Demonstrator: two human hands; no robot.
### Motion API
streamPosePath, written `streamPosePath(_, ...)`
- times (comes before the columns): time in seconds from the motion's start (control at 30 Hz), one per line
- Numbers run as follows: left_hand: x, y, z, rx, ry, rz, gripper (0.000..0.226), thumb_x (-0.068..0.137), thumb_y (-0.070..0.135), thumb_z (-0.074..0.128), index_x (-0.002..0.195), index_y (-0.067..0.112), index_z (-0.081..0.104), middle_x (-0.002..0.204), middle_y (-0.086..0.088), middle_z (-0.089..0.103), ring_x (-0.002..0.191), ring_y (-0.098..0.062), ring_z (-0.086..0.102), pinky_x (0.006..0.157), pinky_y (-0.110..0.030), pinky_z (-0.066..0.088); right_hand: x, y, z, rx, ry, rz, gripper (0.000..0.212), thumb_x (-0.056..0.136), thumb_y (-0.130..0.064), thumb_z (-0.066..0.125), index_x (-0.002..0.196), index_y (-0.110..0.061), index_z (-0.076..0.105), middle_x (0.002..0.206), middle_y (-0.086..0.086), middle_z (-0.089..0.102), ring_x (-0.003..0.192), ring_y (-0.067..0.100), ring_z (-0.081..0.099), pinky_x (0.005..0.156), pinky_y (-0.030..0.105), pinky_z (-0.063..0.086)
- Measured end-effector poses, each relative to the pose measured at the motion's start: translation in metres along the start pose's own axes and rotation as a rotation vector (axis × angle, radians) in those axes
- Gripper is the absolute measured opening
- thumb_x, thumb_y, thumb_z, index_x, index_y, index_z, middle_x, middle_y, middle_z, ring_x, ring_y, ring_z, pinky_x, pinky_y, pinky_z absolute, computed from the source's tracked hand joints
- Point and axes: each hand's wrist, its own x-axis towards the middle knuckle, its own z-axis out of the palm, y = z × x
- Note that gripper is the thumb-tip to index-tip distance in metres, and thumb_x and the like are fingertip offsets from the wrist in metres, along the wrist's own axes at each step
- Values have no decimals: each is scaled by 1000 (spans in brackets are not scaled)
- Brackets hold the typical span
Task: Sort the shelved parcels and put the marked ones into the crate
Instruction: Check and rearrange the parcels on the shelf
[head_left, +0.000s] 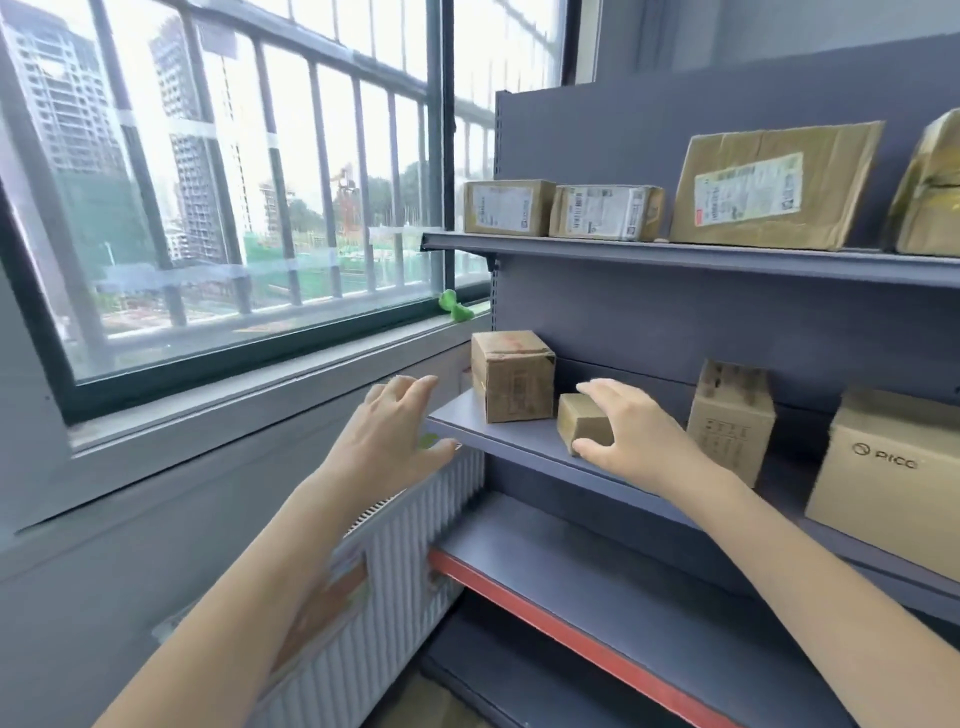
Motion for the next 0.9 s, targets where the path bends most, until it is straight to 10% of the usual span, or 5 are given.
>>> streamPosePath(0.33, 44, -81, 26, 62, -49, -107, 71, 86, 38, 57, 145, 11, 27, 145, -5, 38, 133, -23, 30, 110, -30, 23, 96, -15, 79, 132, -20, -46, 67, 82, -34, 63, 140, -16, 35, 147, 2, 36, 137, 19, 30, 110, 47, 29)
streamPosePath(0.6, 169, -111, 77, 80, -122, -54, 78, 86, 40, 56, 148, 14, 17, 147, -1, 34, 137, -18, 24, 112, -28, 22, 193, 49, 134, 293, -38, 96, 76, 83, -35, 64, 145, -15, 25, 153, 0, 25, 141, 14, 21, 111, 24, 18)
streamPosePath(0.9, 270, -110, 141, -24, -201, 39, 74, 86, 37, 57, 147, 14, 20, 149, -4, 30, 137, -22, 21, 110, -28, 20, 253, 99, 169, 317, -84, 228, 80, 80, -36, 67, 145, -15, 24, 154, 0, 22, 141, 16, 19, 115, 28, 18)
